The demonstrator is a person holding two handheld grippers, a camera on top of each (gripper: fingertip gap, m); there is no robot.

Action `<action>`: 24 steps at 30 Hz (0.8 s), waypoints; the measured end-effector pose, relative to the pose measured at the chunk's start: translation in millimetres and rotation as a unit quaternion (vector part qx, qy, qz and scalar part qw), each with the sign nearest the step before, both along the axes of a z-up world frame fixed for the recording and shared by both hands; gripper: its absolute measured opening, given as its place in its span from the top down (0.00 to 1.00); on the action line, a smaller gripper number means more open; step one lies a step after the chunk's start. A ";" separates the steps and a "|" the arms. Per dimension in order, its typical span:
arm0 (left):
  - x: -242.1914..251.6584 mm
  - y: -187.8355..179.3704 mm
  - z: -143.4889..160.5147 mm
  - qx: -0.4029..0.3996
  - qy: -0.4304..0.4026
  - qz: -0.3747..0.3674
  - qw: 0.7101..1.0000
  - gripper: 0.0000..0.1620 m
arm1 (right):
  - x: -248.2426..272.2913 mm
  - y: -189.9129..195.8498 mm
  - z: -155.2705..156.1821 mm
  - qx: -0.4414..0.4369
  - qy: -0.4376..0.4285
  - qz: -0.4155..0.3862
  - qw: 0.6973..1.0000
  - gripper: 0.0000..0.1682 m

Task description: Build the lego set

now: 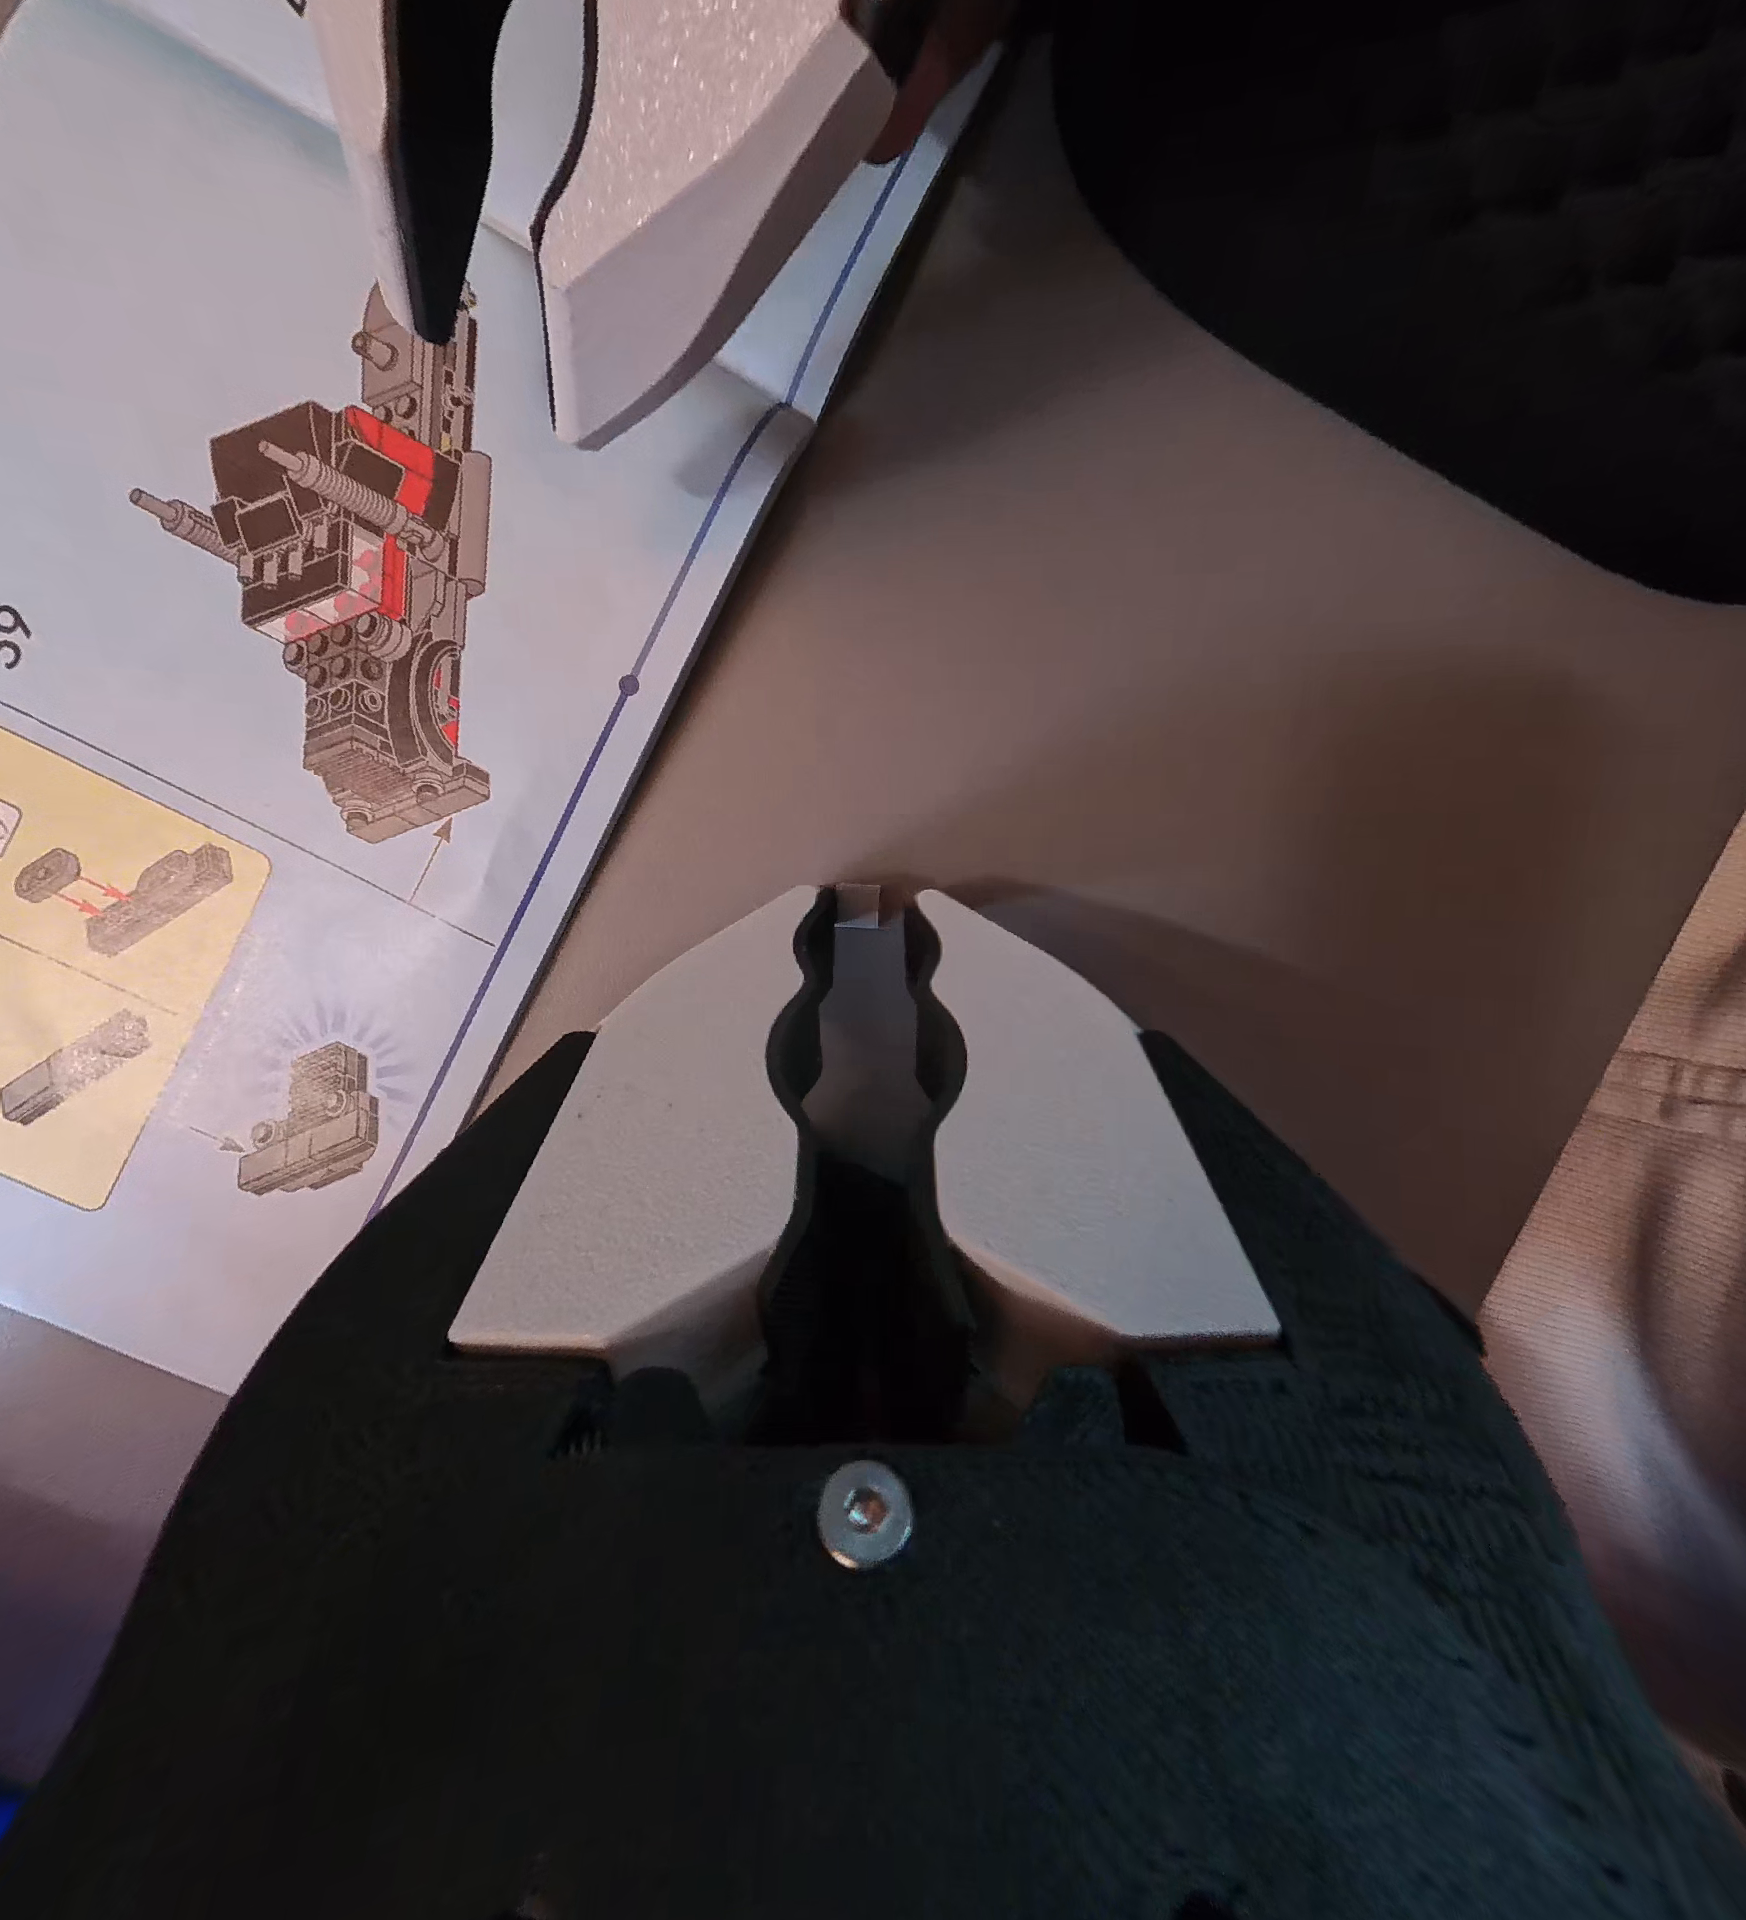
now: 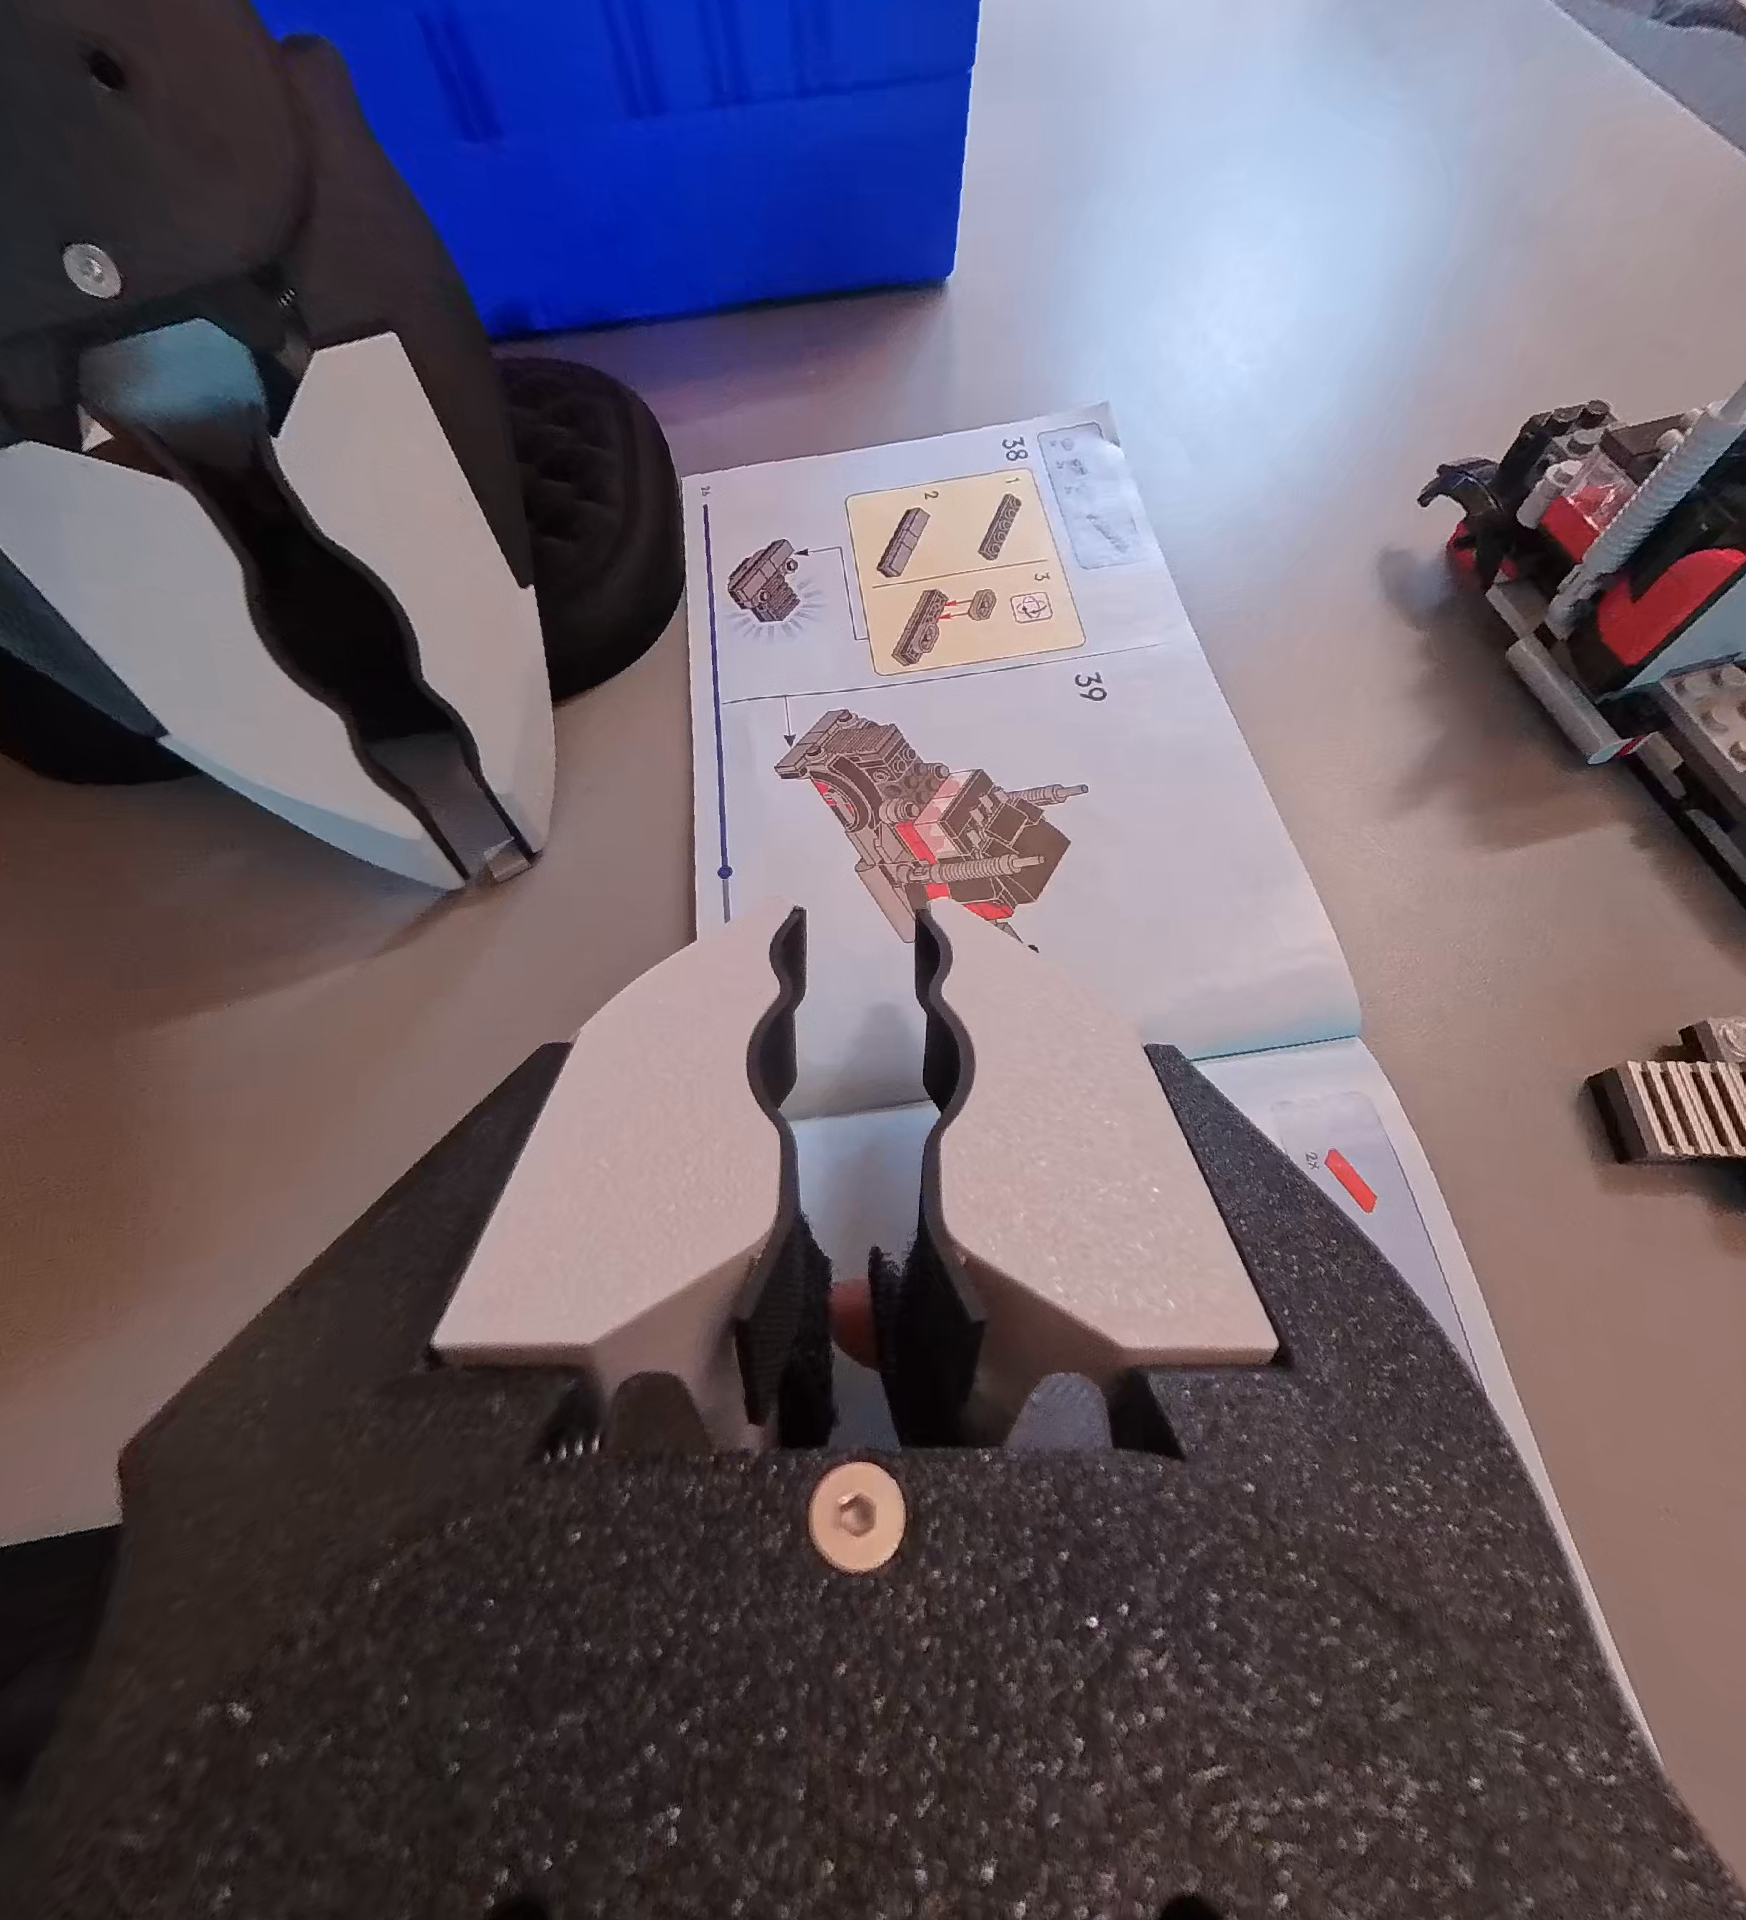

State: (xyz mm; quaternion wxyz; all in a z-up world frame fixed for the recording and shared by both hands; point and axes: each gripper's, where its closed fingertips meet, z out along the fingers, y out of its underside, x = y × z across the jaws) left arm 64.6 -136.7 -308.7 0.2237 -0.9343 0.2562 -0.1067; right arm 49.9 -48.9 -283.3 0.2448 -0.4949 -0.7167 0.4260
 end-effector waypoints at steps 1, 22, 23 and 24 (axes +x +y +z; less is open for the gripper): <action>0.6 -0.3 0.0 -0.001 0.000 -0.001 1.000 0.91 | -0.1 -0.2 -0.2 0.000 -0.001 0.000 1.000 0.88; -68.7 -49.1 136.1 0.182 -0.078 0.141 0.970 0.82 | 0.3 0.9 -0.3 0.001 -0.001 -0.003 1.000 0.88; -90.7 -66.3 148.0 0.195 -0.056 0.172 0.964 0.82 | 0.3 1.2 -0.3 0.001 -0.001 -0.004 1.000 0.88; -115.7 -85.6 157.1 0.202 -0.028 0.210 0.956 0.83 | 0.2 1.4 -0.6 0.001 -0.002 -0.005 1.000 0.88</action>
